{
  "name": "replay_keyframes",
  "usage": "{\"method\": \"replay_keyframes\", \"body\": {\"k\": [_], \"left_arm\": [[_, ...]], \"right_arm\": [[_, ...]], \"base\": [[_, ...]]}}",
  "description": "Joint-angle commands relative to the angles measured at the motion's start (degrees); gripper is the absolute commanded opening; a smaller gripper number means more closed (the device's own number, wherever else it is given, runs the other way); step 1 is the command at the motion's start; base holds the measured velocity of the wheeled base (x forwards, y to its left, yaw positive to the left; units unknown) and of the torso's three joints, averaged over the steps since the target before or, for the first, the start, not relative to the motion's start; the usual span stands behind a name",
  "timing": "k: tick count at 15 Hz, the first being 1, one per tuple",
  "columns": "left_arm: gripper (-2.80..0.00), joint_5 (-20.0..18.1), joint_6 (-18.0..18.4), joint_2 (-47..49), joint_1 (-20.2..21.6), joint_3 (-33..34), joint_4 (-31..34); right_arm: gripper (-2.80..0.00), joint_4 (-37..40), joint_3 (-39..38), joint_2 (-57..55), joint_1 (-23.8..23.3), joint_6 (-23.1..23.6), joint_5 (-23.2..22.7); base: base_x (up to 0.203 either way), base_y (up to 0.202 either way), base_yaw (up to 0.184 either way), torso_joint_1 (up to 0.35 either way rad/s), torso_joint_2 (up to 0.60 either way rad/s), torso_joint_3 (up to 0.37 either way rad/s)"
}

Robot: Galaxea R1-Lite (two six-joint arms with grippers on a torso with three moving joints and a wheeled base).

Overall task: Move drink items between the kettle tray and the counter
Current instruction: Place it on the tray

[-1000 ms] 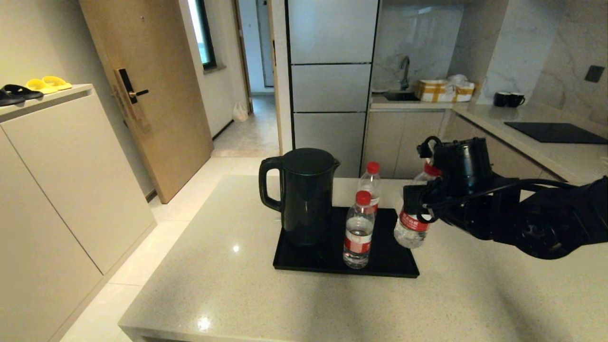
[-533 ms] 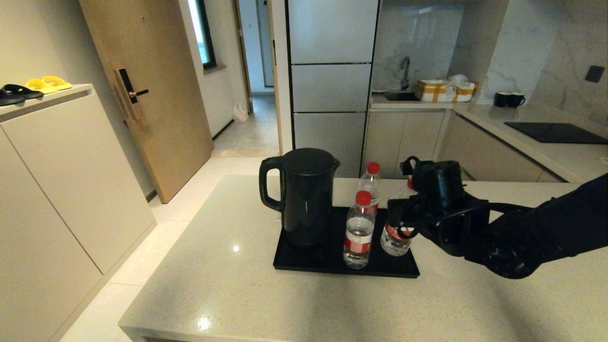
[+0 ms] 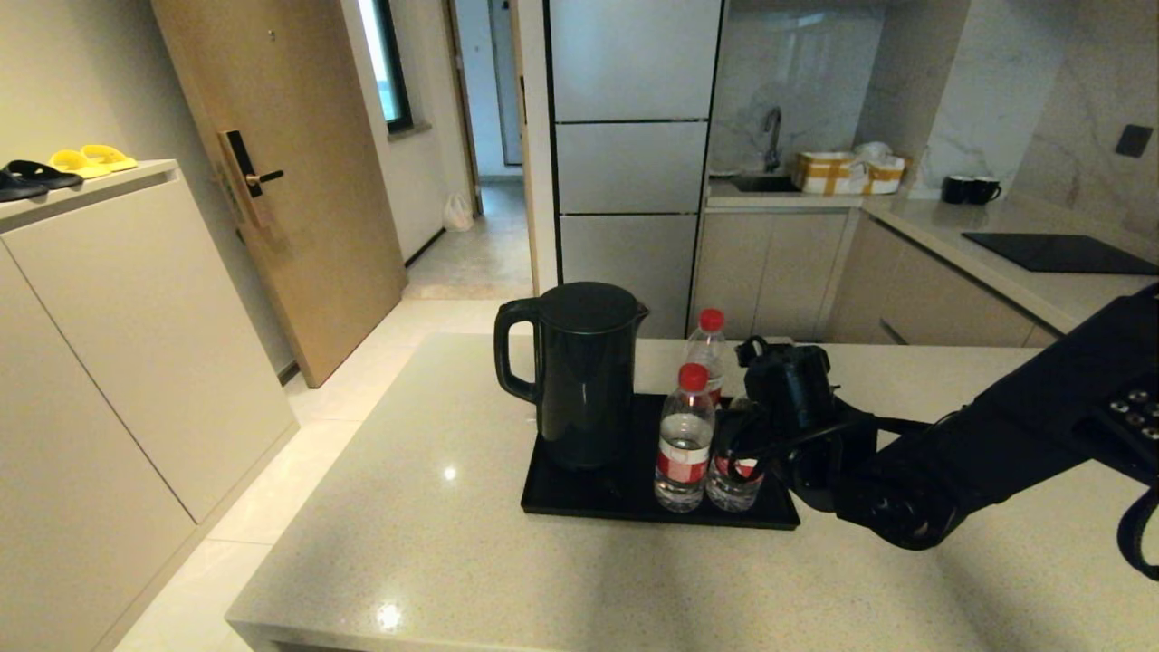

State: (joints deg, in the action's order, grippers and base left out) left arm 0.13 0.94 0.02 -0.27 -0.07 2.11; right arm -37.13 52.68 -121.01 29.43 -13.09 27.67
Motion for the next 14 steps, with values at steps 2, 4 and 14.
{"method": "replay_keyframes", "body": {"k": [2,4,14], "left_arm": [[-2.8,0.0,0.0,-0.1,0.0,0.0,0.0],[-2.8,0.0,0.0,0.0,0.0,0.0,0.0],[-2.8,0.0,-0.1,0.0,0.0,0.0,0.0]], "right_arm": [[-2.8,-0.2,0.2,-1.3,0.1,0.3,0.0],[-2.8,0.0,0.5,-1.7,0.1,0.8,-0.2],[0.0,0.7,1.3,-1.3,-0.4,0.7,-1.5]], "base": [[0.0,0.0,0.0,0.0,0.0,0.0],[0.0,0.0,0.0,0.0,0.0,0.0],[0.0,0.0,0.0,0.0,0.0,0.0]]}}
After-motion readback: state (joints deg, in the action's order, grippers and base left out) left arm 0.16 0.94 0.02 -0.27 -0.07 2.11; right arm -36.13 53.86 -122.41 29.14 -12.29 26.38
